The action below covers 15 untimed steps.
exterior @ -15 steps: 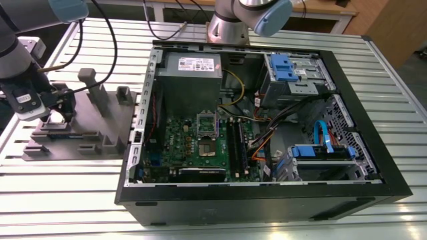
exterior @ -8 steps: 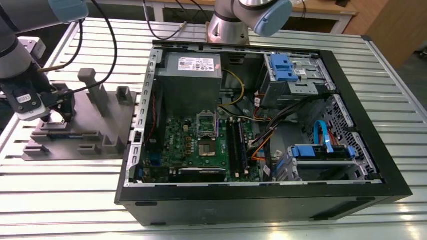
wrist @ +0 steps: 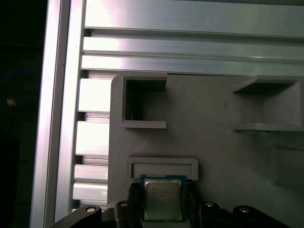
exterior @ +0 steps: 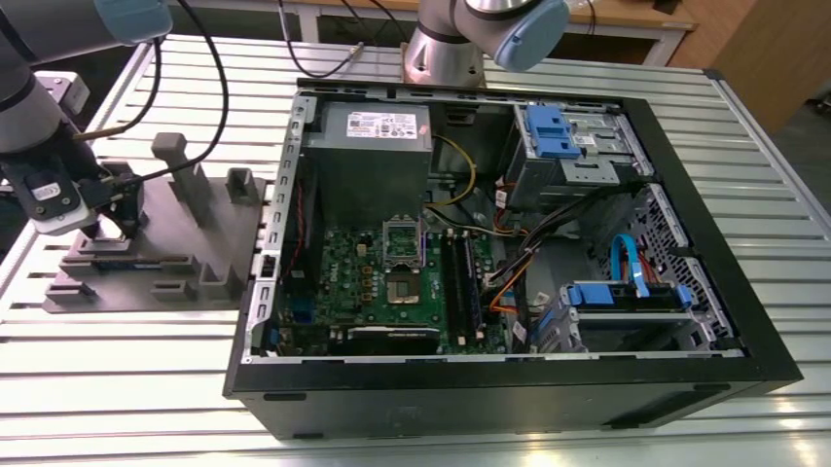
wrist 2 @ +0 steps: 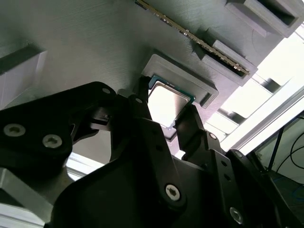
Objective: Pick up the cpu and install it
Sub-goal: 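Pick up the cpu and move it towards the insertion slot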
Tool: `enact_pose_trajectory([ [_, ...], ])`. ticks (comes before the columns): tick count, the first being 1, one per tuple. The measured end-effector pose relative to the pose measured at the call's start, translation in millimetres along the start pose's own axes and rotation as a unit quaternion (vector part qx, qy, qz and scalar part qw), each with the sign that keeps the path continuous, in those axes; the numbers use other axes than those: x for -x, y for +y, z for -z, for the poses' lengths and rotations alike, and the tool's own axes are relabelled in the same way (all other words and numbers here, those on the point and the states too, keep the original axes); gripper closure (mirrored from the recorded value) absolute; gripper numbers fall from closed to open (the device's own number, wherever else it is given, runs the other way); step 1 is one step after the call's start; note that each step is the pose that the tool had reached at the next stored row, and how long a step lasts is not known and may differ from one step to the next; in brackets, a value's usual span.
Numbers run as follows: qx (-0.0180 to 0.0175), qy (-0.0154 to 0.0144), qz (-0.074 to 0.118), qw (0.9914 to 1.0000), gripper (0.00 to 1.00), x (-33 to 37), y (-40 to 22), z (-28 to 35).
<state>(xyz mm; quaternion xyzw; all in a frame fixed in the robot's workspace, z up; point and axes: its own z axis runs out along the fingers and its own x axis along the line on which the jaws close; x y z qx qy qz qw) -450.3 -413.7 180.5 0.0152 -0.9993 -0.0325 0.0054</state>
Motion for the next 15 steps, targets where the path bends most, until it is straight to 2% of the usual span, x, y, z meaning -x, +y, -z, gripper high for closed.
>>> enact_pose_trajectory([
  [1, 0.0000, 0.0000, 0.000, 1.00000, 0.53, 0.0, 0.0, 0.1],
  [15, -0.0006, 0.0000, 0.000, 1.00000, 0.53, 0.0, 0.2, 3.0],
])
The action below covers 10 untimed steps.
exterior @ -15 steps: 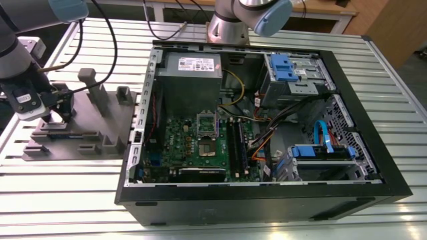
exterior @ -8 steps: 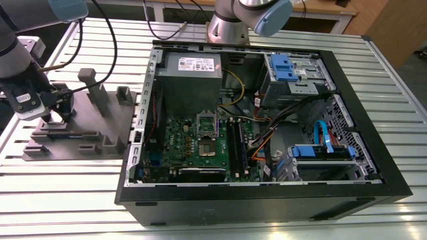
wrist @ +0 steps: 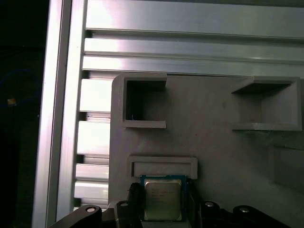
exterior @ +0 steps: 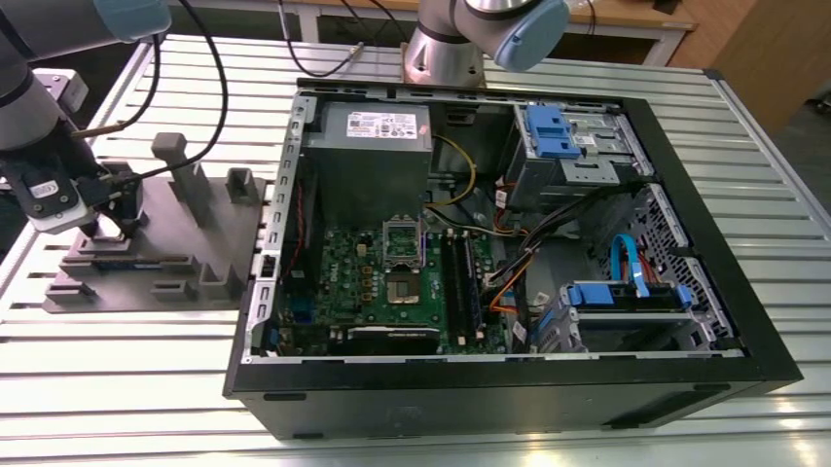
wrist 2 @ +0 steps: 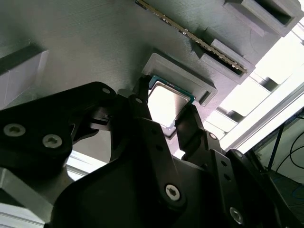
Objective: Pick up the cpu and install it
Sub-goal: 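Pick up the cpu and move it towards the insertion slot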
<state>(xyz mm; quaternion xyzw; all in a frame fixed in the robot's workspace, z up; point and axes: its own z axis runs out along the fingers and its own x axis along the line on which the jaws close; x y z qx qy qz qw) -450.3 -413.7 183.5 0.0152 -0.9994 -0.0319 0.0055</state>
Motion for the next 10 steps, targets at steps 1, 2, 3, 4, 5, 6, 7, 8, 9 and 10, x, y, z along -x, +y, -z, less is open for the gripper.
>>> enact_pose_trajectory([
  [1, 0.0000, 0.0000, 0.000, 1.00000, 0.53, 0.0, 0.0, 0.0],
  [2, 0.0000, 0.0000, 0.000, 1.00000, 0.53, 0.0, 0.0, 0.2],
  [3, -0.0001, 0.0003, 0.000, 1.00000, 0.53, 0.0, 0.0, 0.9],
  [4, -0.0001, 0.0002, 0.000, 1.00000, 0.53, -0.1, 0.1, 1.5],
  [5, -0.0001, 0.0001, 0.000, 1.00000, 0.53, -0.1, 0.1, 2.3],
  [6, 0.0000, 0.0000, 0.000, 1.00000, 0.53, 0.0, 0.2, 3.3],
  [7, 0.0000, 0.0000, 0.000, 1.00000, 0.53, 0.0, 0.3, 3.9],
  [8, 0.0000, 0.0000, 0.000, 1.00000, 0.53, 0.0, 0.3, 4.6],
  [9, 0.0000, 0.0000, 0.000, 1.00000, 0.53, -0.1, 0.4, 5.4],
  [10, 0.0000, 0.0001, 0.000, 1.00000, 0.53, -0.1, 0.4, 6.2],
])
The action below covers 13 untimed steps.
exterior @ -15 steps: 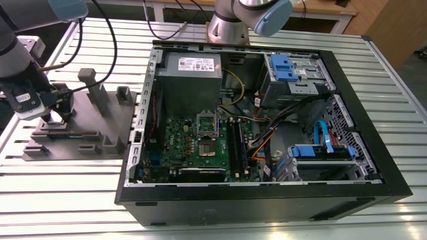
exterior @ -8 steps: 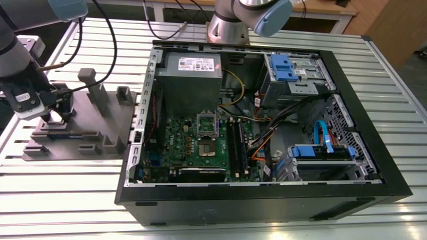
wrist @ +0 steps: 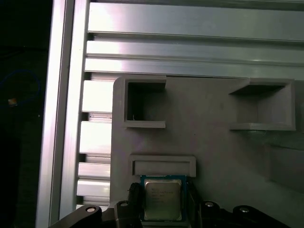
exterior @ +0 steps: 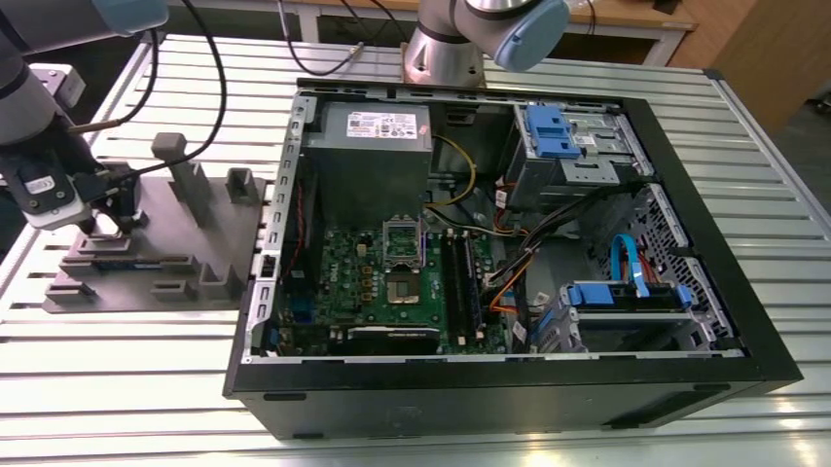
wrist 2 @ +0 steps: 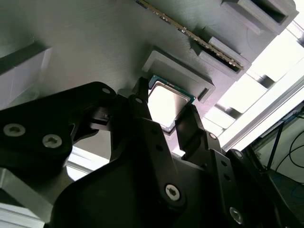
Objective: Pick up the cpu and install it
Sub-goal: 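Pick up the cpu and move it towards the insertion slot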
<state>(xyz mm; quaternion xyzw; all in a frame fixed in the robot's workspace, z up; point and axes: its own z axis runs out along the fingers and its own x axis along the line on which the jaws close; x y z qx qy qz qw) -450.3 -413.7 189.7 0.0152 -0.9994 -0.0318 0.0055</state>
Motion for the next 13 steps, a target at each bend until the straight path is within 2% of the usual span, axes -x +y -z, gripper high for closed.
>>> enact_pose_trajectory([
  [13, 0.0001, -0.0001, 0.000, 1.00000, 0.53, -0.1, 0.5, 7.6],
])
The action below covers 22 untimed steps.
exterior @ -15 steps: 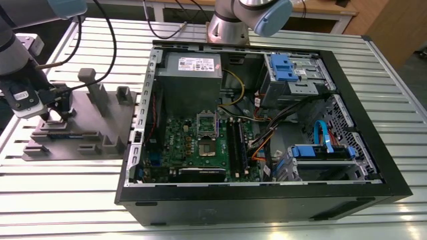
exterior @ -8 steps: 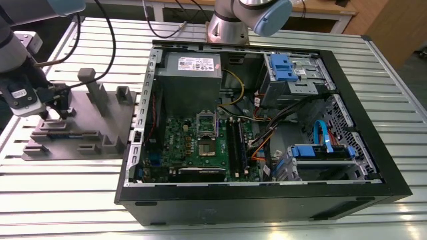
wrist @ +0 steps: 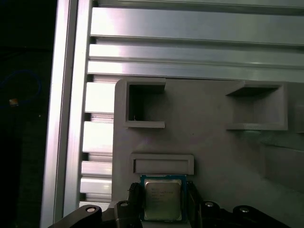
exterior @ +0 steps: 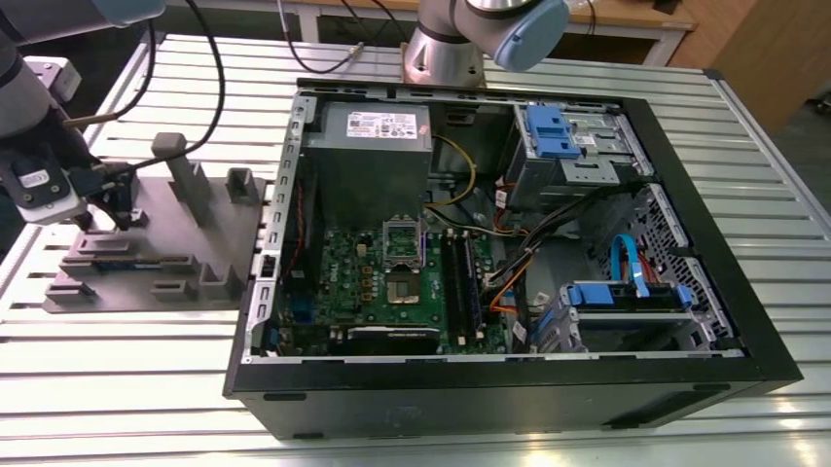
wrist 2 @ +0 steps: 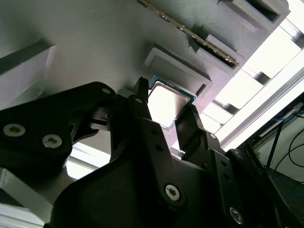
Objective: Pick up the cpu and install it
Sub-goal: 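Pick up the cpu and move it towards the insertion slot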
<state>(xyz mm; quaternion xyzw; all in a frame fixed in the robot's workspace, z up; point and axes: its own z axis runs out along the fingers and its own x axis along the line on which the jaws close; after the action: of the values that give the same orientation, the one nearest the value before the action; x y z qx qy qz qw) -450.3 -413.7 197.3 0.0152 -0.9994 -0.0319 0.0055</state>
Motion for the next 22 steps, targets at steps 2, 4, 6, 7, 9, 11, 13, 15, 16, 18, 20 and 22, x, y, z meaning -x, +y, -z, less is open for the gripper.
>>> enact_pose_trajectory([
  [2, 0.0000, -0.0001, 0.000, 1.00000, 0.53, 0.0, 0.0, 0.5],
  [4, 0.0000, 0.0000, 0.000, 1.00000, 0.53, 0.0, 0.1, 2.0],
  [6, 0.0000, 0.0000, 0.000, 1.00000, 0.53, 0.0, 0.1, 2.1],
  [7, 0.0000, 0.0000, 0.000, 1.00000, 0.53, 0.0, 0.1, 2.2],
  [9, 0.0000, 0.0000, 0.000, 1.00000, 0.53, 0.0, 0.1, 2.3],
  [11, 0.0000, 0.0000, 0.000, 1.00000, 0.53, 0.0, 0.2, 2.6],
  [13, -0.0001, 0.0002, 0.000, 1.00000, 0.53, -0.1, 0.2, 4.3],
  [15, 0.0000, 0.0000, 0.000, 1.00000, 0.53, -0.1, 0.4, 5.9],
  [16, -0.0001, 0.0000, 0.000, 1.00000, 0.53, -0.1, 0.4, 7.1],
  [18, 0.0000, 0.0001, 0.000, 1.00000, 0.53, -0.1, 0.6, 9.6],
  [20, 0.0000, 0.0000, 0.000, 1.00000, 0.53, -0.1, 0.7, 11.2],
  [22, 0.0000, -0.0001, 0.000, 1.00000, 0.53, -0.1, 0.7, 11.2],
])
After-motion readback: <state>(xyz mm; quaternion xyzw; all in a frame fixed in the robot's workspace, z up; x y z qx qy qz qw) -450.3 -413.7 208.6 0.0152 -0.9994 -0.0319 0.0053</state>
